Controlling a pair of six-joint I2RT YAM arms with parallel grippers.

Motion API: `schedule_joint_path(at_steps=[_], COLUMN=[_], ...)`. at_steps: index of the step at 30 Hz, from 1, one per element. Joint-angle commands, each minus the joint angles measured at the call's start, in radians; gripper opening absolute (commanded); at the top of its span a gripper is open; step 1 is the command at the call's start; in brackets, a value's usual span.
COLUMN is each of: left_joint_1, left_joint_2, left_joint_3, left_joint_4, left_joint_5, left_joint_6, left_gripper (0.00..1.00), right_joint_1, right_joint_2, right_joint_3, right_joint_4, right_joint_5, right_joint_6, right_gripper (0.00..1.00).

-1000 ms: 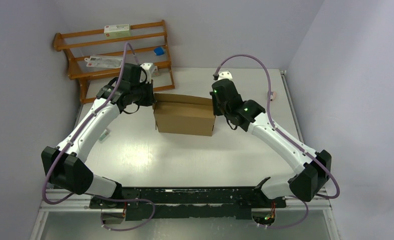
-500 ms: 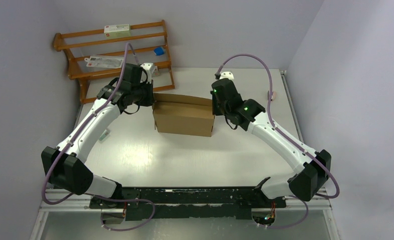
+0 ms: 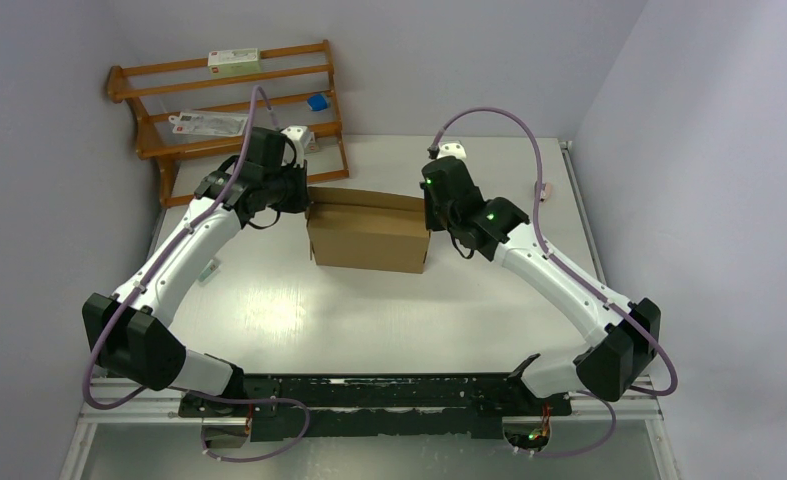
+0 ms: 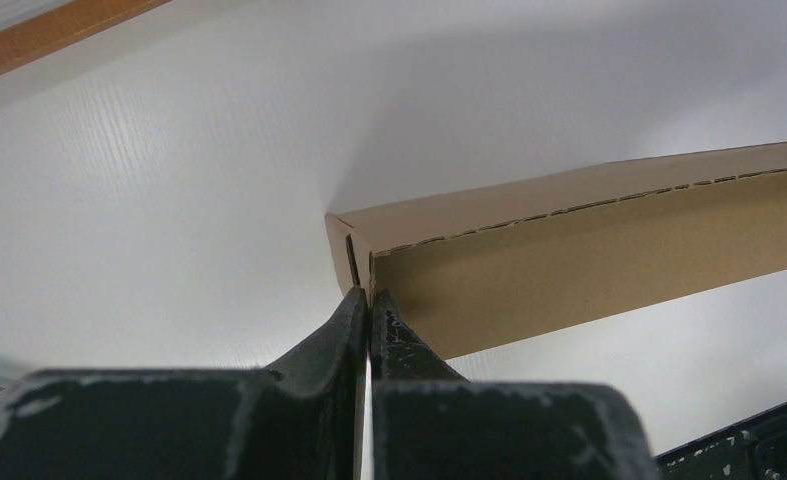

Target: Fold the paper box

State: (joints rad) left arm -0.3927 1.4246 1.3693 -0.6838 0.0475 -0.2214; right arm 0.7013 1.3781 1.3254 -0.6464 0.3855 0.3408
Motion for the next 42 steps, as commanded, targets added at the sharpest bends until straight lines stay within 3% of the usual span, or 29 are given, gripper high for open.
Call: schedule_joint_path(at_steps=[1,30,42], left_joint_1=[-0.038,-0.069,-0.076], left_joint_2=[-0.024,-0.032,-0.079], left_joint_3=[0.017,-0.052,-0.182], left_joint_4=[0.01,0.039,0.103], left_joint_5=[0.095,0.05,0.026], left_joint_6=[-0.035,-0.078,-0.097], left_gripper=[0.05,0.05,0.05], right_joint_1=[0.02,0.034,0.049], right_joint_2=[0.027,0.04,-0.012], right_joint_3=[0.024,-0.035,-0.183], right_joint_4=[0.02,0.076,0.197], right_joint_5=[-0.066,-0.116,-0.071], right_joint_6=[0.005,0.053,0.075], right_gripper=[0.0,0.0,0.0])
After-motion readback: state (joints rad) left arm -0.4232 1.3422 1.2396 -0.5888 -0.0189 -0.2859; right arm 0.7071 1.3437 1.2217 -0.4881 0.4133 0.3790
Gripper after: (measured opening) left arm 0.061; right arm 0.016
